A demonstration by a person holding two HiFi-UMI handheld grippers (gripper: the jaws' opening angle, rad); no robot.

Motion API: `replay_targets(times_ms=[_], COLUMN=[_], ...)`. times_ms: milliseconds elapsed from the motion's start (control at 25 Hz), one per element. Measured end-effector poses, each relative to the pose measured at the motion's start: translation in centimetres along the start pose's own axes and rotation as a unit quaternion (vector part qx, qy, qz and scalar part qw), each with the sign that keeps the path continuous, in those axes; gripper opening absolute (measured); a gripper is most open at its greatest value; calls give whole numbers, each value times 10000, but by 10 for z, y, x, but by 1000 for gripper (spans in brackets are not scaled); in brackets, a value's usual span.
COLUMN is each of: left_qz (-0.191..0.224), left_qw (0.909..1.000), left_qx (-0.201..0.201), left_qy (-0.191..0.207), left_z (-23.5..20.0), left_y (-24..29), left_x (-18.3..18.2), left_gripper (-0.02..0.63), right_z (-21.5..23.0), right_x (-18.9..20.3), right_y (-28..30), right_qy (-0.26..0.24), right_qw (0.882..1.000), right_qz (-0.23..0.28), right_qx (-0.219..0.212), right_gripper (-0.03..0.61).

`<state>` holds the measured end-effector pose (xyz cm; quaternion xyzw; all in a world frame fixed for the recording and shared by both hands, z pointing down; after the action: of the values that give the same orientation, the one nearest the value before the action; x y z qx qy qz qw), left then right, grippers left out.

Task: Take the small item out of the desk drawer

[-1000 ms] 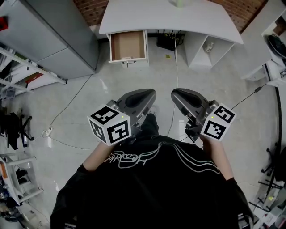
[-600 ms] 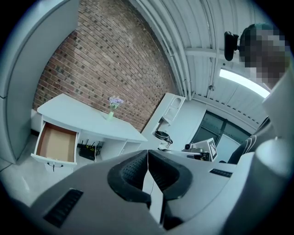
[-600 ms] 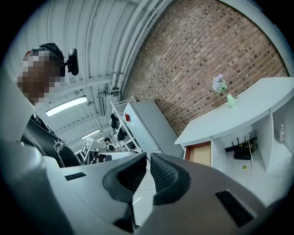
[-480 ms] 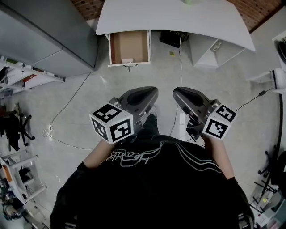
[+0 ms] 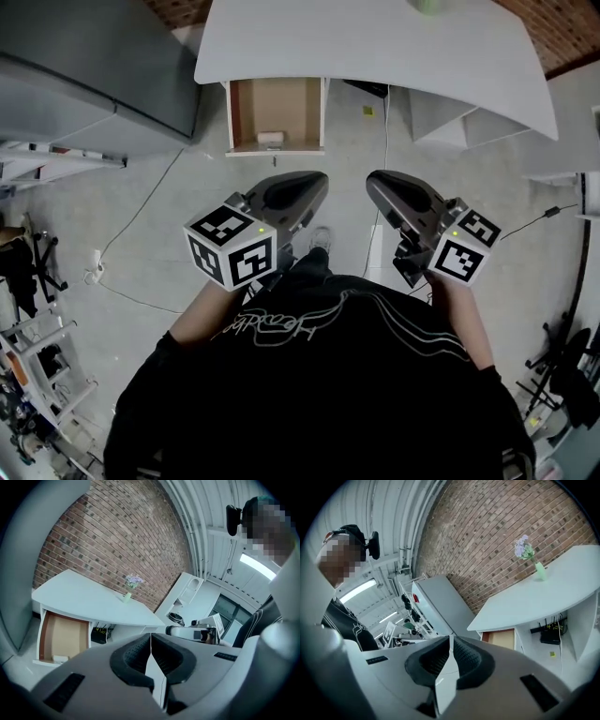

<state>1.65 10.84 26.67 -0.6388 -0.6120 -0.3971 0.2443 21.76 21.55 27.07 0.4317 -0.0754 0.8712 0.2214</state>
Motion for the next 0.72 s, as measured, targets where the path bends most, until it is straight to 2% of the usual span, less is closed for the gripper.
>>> replay_targets(times_ms=[160,360,520,720], left_qz=[89,165,153,345], left_qw=[9994,9963,9911,9852], left_qx=[-338,-836,-1290,-1610], left_qy=[-31,-88,-285,-485], left_z=[-58,-63,-93,-120], left_y=[-1,-5,-9,-12], left_x=[-10,2,2,-2], left_gripper=[23,23,23,23], right_z=[25,36,56,84], right_x=[-2,1,4,8], right_y=[51,60,95,138], right_qy=[-258,-402,-450,-522], right_qw=[9990,9966,9929,9855], right_qz=[-359,-685,-1082,-1549], right_qx=[-112,-214,-207,-455], right_gripper=[55,55,55,55])
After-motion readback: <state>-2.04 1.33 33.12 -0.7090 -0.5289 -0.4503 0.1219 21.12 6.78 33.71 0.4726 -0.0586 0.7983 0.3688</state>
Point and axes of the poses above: the fingertips, and each gripper's own axes: y forward along the fingers, z to its right, x out of its underside, the point moved 10 cm from there along -y, backward along the fingers, and after that the axes turned 9 degrees about z, right-handed, at the moved point
